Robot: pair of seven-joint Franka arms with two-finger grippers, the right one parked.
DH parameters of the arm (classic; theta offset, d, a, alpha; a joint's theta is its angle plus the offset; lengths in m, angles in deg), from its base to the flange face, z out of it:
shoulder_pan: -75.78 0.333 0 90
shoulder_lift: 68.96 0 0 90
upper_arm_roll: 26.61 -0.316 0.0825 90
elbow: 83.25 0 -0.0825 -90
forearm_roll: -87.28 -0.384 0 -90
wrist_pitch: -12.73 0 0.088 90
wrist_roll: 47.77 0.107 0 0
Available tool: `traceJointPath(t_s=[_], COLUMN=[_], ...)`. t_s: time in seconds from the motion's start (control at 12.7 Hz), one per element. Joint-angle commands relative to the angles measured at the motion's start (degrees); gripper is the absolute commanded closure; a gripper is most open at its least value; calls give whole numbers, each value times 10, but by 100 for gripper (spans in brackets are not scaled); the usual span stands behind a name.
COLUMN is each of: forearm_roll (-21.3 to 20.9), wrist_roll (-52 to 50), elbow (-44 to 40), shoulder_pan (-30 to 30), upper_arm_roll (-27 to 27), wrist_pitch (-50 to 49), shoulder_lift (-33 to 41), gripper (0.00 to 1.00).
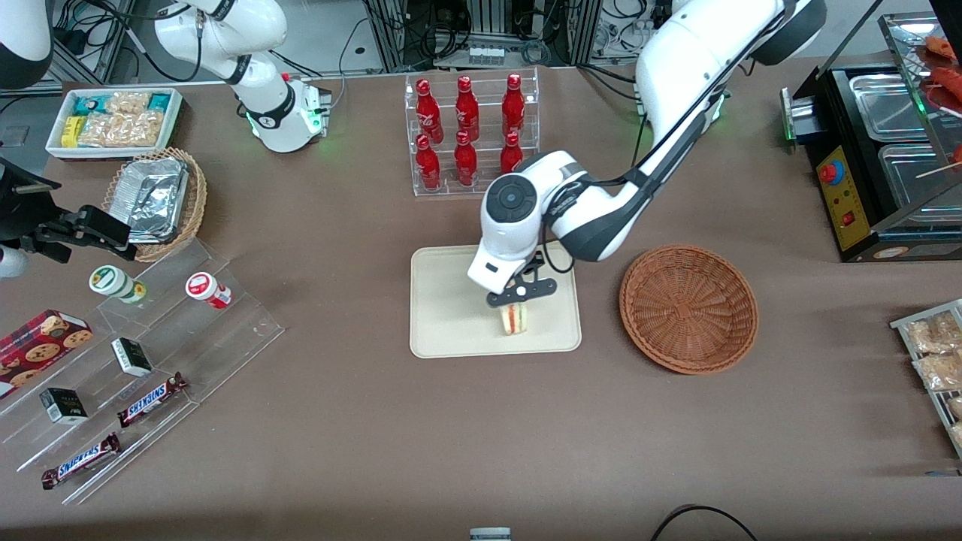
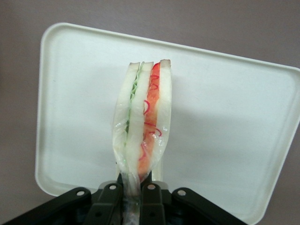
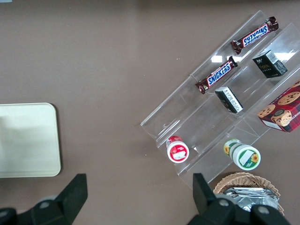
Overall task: Place sandwich from basket to tray
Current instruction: 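Lower the sandwich onto the tray and open the left gripper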
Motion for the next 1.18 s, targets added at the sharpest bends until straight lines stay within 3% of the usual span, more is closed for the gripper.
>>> traceJointPath(t_s=[0.0, 0.47, 0.55, 0.63, 0.71, 1.11], forearm_roll=[-14, -13, -13, -12, -12, -13], wrist_roll=[-24, -25, -24, -24, -25, 9], elbow=[-78, -111, -114, -114, -113, -107], shoulder_pan=[-33, -70, -74, -73, -74, -58], upper_arm_roll=[-6, -39, -41, -41, -42, -41], wrist_pitch=[-34, -37, -37, -37, -38, -100], shoulder_lift=[-54, -100, -101, -99, -96, -26], gripper=[95, 93, 75, 8, 0, 0])
